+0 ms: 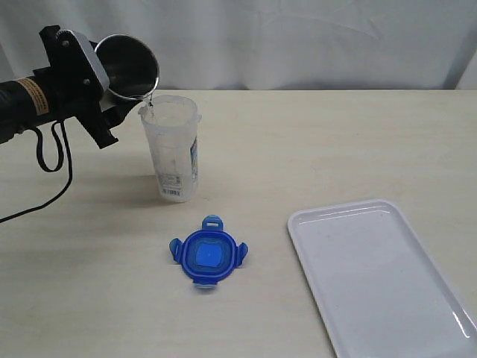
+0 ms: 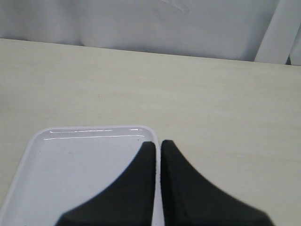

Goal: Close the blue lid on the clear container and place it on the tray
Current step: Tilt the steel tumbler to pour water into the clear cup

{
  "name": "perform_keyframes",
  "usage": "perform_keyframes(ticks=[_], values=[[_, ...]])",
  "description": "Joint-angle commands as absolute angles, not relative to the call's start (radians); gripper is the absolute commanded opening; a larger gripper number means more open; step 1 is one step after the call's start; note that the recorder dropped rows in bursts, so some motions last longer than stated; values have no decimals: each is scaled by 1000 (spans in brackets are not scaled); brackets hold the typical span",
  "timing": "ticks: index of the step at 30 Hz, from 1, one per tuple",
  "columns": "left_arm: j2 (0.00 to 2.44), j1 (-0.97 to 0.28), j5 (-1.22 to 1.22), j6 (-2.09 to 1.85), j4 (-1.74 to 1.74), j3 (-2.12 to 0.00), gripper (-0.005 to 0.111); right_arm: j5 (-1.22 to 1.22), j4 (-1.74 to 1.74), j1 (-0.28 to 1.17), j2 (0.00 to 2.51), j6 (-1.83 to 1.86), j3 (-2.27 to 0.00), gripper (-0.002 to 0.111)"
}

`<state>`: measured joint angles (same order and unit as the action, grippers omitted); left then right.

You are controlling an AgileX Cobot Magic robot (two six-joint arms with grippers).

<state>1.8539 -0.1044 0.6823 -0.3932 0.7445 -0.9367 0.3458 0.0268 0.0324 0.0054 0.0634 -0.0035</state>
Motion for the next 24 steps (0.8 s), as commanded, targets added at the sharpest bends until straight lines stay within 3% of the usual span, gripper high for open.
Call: perform_keyframes(ticks=[1,24], values=[[1833,-106,739,-420,719,-951,0,342,31,26,0,64,0,4],[1833,-106,736,-441,721,-951,0,342,31,26,0,63,0,4]])
